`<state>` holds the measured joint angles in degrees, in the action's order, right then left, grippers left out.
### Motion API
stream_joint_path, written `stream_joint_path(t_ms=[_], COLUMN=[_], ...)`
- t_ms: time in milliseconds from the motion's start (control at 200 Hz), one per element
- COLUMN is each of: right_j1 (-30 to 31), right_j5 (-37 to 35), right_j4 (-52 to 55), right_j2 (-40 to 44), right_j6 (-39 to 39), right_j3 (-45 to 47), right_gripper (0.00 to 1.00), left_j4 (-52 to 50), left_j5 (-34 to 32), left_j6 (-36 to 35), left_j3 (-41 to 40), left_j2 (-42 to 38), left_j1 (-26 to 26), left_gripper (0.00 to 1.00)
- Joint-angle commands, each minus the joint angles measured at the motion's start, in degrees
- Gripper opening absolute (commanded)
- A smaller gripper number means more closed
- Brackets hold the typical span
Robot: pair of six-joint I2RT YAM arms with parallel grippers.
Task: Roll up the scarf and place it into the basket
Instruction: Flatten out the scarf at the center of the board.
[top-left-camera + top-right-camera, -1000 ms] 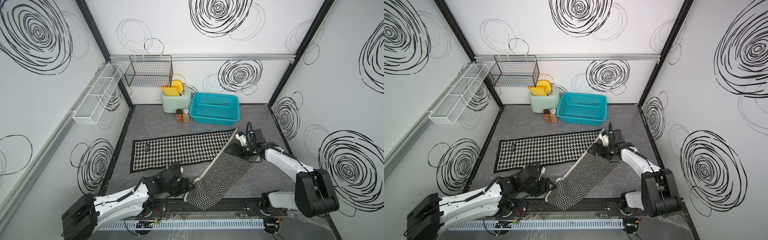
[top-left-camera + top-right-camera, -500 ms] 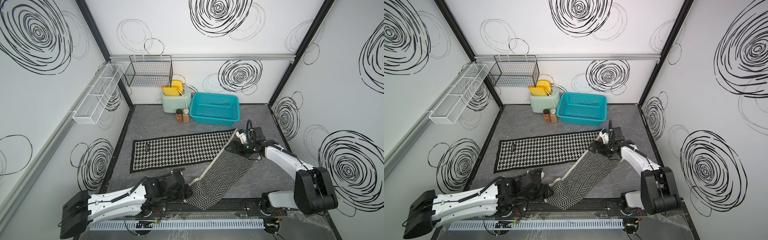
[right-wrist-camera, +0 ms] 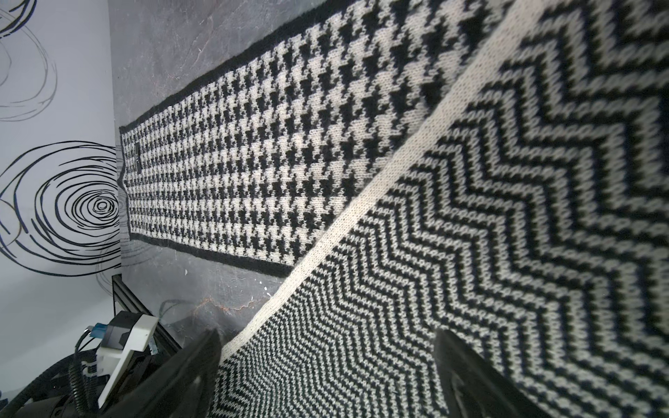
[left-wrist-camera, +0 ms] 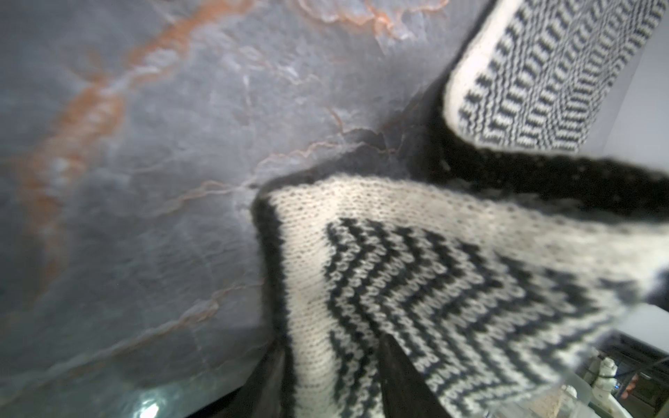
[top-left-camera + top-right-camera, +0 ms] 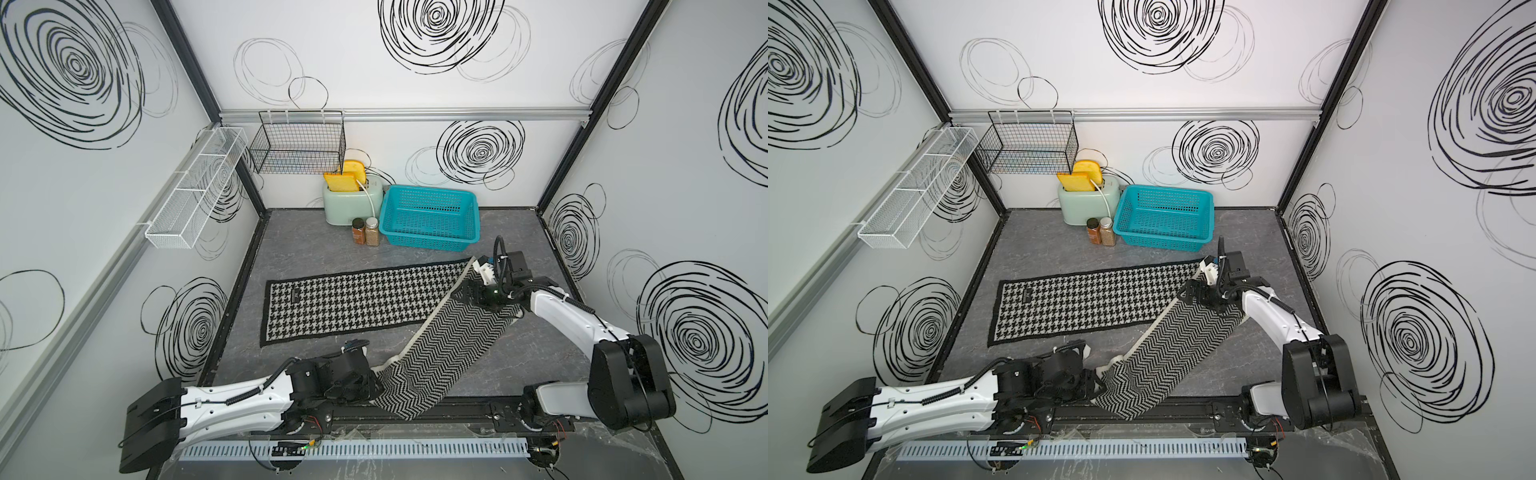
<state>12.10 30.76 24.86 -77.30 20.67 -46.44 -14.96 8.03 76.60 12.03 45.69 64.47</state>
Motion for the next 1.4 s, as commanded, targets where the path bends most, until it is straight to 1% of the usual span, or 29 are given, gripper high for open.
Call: stream_joint_path(t_ms=[0, 135, 175, 185, 285, 350, 470, 565, 675, 745, 845, 940, 1010, 1085, 1155, 1205, 1260, 1395], right_j1=[-0.49, -0.67, -0.76, -0.83, -1.0, -1.02, -1.02, -1.25, -2.96, -4.75, -6.61, -8.16, -9.41, -11.01, -11.97, -12.42, -12.78, -12.45], right_j5=[-0.84, -1.38, -1.57, -1.65, -2.58, -3.8, -6.72, -8.97, -9.41, -9.58, -10.61, -12.72, -13.41, -12.65, -12.5, -12.65, -10.94, -10.02], right_j4=[1.85, 2.56, 2.78, 2.88, 3.73, 4.67, 6.76, 7.64, 6.86, 6.58, 6.99, 7.57, 7.55, 5.87, 3.5, 1.73, -0.56, -2.35], right_j2=[0.39, 0.76, 0.95, 0.99, 1.51, 1.91, 2.66, 2.36, 0.49, -1.34, -4.32, -7.68, -10.3, -12.31, -13.87, -15.03, -16.42, -19.93], right_j6=[-1.04, -1.33, -1.42, -1.42, -1.83, -2.49, -4.12, -4.83, -4.17, -3.64, -3.68, -4.79, -5.19, -4.52, -4.23, -4.53, -4.88, -6.73], right_j3=[-1.6, -1.74, -1.97, -1.99, -2.92, -4.2, -7.63, -10.41, -14.28, -17.4, -22.53, -26.33, -27.29, -26.33, -24.25, -22.64, -21.24, -21.48], right_gripper=[0.95, 0.95, 0.95, 0.95, 0.94, 0.95, 0.96, 0.99, 1.0, 0.99, 0.99, 0.99, 0.99, 0.99, 0.99, 0.99, 0.99, 0.99], left_j4=[1.81, 2.57, 2.13, 1.95, -1.03, -5.06, -15.09, -23.23, -30.77, -32.86, -33.96, -35.04, -36.03, -36.56, -36.7, -36.96, -37.28, -38.28], left_j5=[-0.68, -1.16, -1.22, -1.25, -2.09, -3.27, -7.55, -11.16, -15.14, -16.14, -15.52, -14.98, -15.23, -15.2, -14.23, -13.25, -12.43, -10.39], left_j6=[2.23, 1.5, 0.75, 0.57, -2.75, -6.06, -14.59, -21.67, -28.86, -32.59, -36.91, -41.0, -43.69, -45.58, -46.75, -47.35, -47.97, -49.56], left_j3=[-2.74, -2.7, -2.07, -1.83, 1.91, 6.33, 17.76, 28.1, 39.43, 45.96, 54.29, 61.93, 66.84, 70.54, 72.23, 72.77, 72.91, 72.91], left_j2=[-1.56, -1.16, -0.85, -0.73, -0.47, -0.38, 0.55, 2.32, 4.64, 5.67, 7.41, 10.1, 12.26, 13.44, 13.54, 13.24, 12.57, 10.72], left_j1=[-1.33, -2.22, -2.64, -2.74, -4.42, -6.13, -10.11, -14.32, -20.09, -24.37, -30.16, -34.24, -36.39, -38.08, -39.74, -40.79, -41.74, -45.09], left_gripper=[0.24, 0.12, 0.05, 0.0, 0.0, 0.0, 0.0, 0.0, 0.0, 0.0, 0.0, 0.0, 0.0, 0.0, 0.0, 0.0, 0.0, 0.0])
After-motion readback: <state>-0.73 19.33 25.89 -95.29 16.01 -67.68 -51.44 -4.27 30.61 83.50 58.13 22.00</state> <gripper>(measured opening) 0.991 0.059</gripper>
